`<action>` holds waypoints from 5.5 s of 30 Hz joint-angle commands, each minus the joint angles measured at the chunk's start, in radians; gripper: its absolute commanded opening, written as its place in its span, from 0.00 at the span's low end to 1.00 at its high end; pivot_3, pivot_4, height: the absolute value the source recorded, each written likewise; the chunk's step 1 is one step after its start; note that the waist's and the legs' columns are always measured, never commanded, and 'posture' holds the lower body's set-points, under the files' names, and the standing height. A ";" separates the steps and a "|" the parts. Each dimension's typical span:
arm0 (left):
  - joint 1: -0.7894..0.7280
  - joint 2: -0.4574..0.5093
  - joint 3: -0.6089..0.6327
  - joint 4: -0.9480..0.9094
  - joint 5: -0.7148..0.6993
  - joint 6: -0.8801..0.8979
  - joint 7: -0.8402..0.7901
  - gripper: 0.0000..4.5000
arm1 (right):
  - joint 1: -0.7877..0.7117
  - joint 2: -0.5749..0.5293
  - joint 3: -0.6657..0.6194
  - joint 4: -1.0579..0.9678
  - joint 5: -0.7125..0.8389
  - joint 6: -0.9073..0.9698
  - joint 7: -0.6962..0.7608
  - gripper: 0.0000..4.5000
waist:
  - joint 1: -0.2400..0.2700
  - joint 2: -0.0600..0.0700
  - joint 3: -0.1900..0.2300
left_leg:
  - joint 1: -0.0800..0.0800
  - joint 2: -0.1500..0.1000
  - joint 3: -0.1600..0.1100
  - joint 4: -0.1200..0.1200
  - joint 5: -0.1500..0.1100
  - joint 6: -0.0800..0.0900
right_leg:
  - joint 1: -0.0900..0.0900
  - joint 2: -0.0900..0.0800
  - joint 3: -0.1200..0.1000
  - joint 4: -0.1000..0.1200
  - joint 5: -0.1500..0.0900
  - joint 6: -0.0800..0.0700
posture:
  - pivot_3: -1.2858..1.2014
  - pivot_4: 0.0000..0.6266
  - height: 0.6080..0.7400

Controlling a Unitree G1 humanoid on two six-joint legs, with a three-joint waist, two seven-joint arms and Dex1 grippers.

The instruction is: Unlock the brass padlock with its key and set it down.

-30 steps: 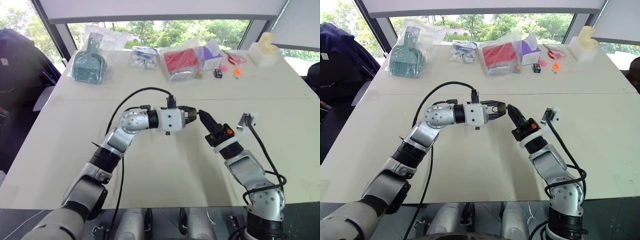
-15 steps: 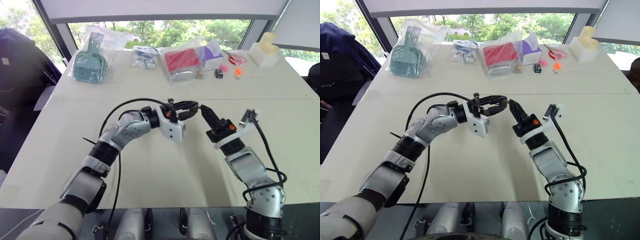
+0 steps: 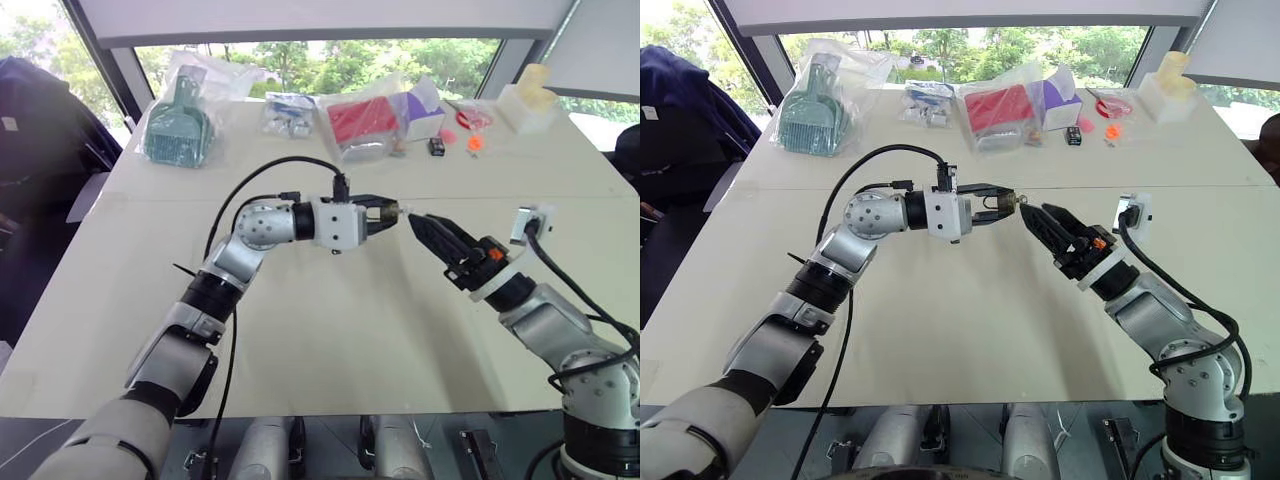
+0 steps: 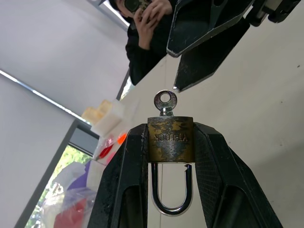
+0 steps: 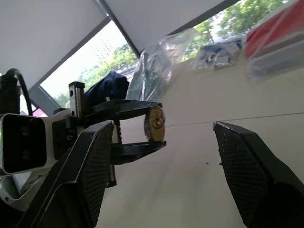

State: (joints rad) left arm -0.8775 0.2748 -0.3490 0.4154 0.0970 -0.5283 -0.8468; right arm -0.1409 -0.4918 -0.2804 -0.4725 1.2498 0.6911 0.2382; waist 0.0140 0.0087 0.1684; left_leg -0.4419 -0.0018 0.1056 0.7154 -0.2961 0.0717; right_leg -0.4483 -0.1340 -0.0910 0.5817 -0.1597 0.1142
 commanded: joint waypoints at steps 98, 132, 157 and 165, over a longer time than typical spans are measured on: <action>0.021 0.057 0.123 -0.126 -0.257 0.592 -0.275 0.86 | -0.063 0.120 0.080 0.006 -0.079 0.031 0.024 0.00 | -0.002 0.000 0.000 | 0.001 -0.001 -0.001 0.000 0.000 0.000 | 0.002 0.001 0.000 0.000 0.000 0.000 | 0.52 0.24 0.96; -0.026 0.007 0.137 0.040 -0.179 0.441 -0.161 0.86 | -0.025 0.145 0.125 -0.033 -0.051 0.049 0.002 0.00 | -0.002 0.000 0.000 | 0.001 -0.001 -0.001 0.000 0.000 0.000 | 0.002 0.000 0.000 0.000 0.000 0.000 | 0.52 0.24 0.96; 0.362 0.283 0.211 -0.559 -0.443 1.145 -0.254 0.87 | -0.139 0.099 0.084 0.365 -0.139 0.309 -0.178 0.76 | -0.003 0.000 0.000 | 0.001 0.000 -0.002 -0.001 0.003 -0.006 | 0.002 0.001 0.000 0.000 -0.002 -0.003 | 0.52 0.24 0.96; 0.428 0.309 0.225 -0.622 -0.480 1.172 -0.205 0.87 | 0.003 -0.150 0.060 0.093 -0.293 0.212 0.066 0.99 | -0.001 0.001 0.000 | 0.002 -0.001 -0.002 -0.001 0.001 -0.003 | 0.004 0.000 0.000 -0.002 -0.002 -0.003 | 0.52 0.24 0.96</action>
State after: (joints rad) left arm -0.4579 0.5707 -0.1620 -0.1585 -0.3617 0.6423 -1.0639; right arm -0.1531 -0.6054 -0.1625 -0.2880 0.9688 0.9426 0.2476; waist 0.0130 0.0099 0.1685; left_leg -0.4403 -0.0029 0.1042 0.7145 -0.2926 0.0649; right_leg -0.4454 -0.1339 -0.0908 0.5796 -0.1620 0.1112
